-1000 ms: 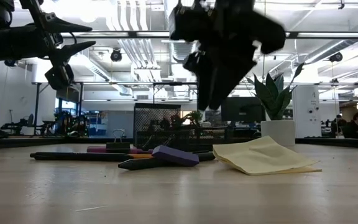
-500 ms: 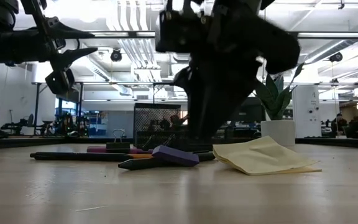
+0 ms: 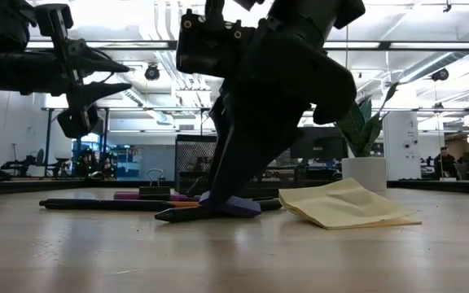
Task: Pick and place office supplies into organizer
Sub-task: Put the blue eraser into the black desk organizer
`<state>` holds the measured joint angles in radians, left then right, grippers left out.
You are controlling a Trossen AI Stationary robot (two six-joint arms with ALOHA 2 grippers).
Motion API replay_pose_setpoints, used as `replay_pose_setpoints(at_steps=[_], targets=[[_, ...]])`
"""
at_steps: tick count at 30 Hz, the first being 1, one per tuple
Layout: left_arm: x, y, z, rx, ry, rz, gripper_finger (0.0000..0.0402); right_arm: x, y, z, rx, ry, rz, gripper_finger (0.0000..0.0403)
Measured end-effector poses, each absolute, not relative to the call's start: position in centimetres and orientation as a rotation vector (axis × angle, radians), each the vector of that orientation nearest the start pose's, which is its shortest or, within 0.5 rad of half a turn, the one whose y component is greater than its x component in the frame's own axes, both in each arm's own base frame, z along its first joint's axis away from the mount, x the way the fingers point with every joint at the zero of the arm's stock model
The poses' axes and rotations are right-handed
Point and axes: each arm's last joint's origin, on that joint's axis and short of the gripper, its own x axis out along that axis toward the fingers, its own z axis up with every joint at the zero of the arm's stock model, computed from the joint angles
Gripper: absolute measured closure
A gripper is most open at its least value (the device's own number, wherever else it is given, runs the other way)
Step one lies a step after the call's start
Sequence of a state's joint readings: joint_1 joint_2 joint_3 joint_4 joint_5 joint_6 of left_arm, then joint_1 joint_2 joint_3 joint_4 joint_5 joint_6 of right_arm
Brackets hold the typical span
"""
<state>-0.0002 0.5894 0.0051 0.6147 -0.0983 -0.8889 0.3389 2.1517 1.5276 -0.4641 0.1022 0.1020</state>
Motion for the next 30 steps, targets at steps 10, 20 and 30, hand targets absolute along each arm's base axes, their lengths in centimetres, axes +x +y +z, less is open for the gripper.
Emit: replay_pose_setpoints(at_steps=[10, 20, 30], targets=[[13.45, 0.28, 16.78, -0.911, -0.070, 0.079, 0.0302, 41.50, 14.17, 14.02, -0.183, 1.123, 0.094, 0.0247], [13.61, 0.29, 16.49, -0.906, -0.048, 0.094, 0.0302, 41.27, 14.09, 13.81, -0.164, 1.147, 0.079, 0.0300], [13.70, 0.29, 16.46, -0.908, -0.041, 0.097, 0.0302, 41.19, 14.05, 13.81, -0.141, 1.144, 0.046, 0.0345]])
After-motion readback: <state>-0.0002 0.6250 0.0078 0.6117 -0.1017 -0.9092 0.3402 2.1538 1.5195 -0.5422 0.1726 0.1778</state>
